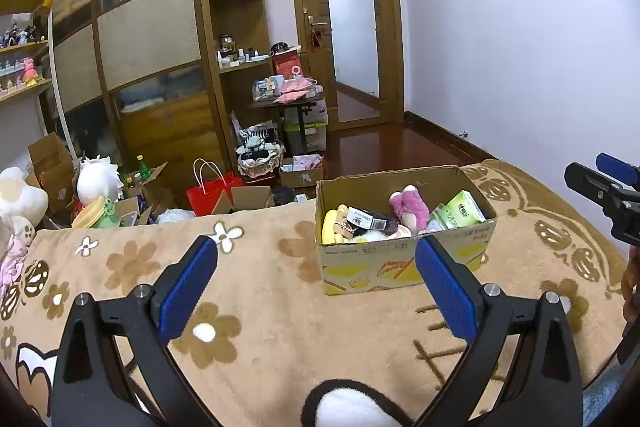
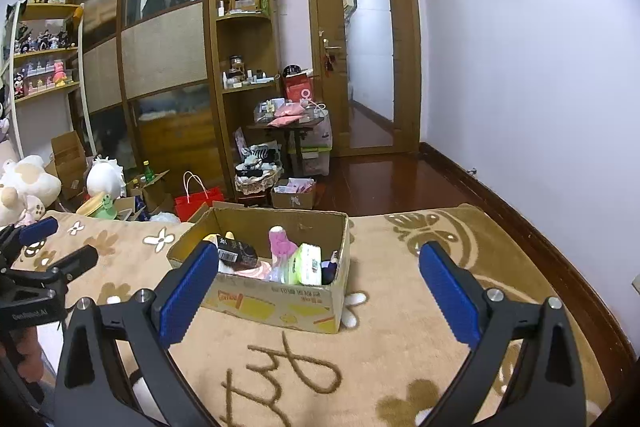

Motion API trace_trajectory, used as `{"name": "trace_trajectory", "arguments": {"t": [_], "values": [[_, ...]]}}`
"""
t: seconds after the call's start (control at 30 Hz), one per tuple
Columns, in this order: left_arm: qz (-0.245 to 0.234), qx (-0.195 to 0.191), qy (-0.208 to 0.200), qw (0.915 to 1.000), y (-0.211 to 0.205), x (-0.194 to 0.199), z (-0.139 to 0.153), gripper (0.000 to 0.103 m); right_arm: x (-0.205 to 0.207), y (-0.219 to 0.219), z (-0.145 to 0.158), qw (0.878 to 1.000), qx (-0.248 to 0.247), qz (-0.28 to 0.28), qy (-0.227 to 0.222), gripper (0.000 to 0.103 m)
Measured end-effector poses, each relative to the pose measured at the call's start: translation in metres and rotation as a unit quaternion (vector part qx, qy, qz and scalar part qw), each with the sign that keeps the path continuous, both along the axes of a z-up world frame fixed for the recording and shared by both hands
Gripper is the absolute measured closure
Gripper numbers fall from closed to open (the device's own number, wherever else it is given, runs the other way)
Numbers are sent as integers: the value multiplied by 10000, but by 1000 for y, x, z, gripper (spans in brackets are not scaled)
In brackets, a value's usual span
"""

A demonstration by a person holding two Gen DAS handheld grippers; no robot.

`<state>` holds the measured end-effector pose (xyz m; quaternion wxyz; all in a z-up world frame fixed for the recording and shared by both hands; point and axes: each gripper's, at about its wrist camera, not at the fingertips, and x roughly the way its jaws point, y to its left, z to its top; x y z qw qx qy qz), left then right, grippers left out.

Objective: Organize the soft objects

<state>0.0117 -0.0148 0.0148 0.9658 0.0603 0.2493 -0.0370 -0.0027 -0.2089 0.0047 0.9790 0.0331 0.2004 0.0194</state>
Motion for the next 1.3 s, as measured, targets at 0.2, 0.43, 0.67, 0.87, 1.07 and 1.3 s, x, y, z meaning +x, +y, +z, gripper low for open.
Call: {"name": "trace_trajectory", "arguments": {"t": [0.2, 0.43, 0.67, 0.87, 1.07, 1.3], "values": [[37, 75, 77, 9999, -4, 2, -8, 4, -3, -4, -6, 10000, -21, -44, 24, 0], [-27, 135, 221, 9997, -9, 11, -19, 4, 2, -10, -19, 9999, 15, -134, 32, 0], [2, 210, 272, 9994, -14, 19, -28, 4, 10, -18, -34, 9995, 85, -197, 221, 0], [75, 176, 269, 9995, -11, 23, -32, 5, 12, -21, -40, 9995, 47, -235, 228, 0], [77, 239, 238, 9994, -13, 24, -34, 5, 14, -18, -45, 9993, 8, -204, 299, 0], [113, 247, 231, 9994, -13, 22, -35, 4, 16, -17, -48, 9993, -44, -169, 330, 0]]}}
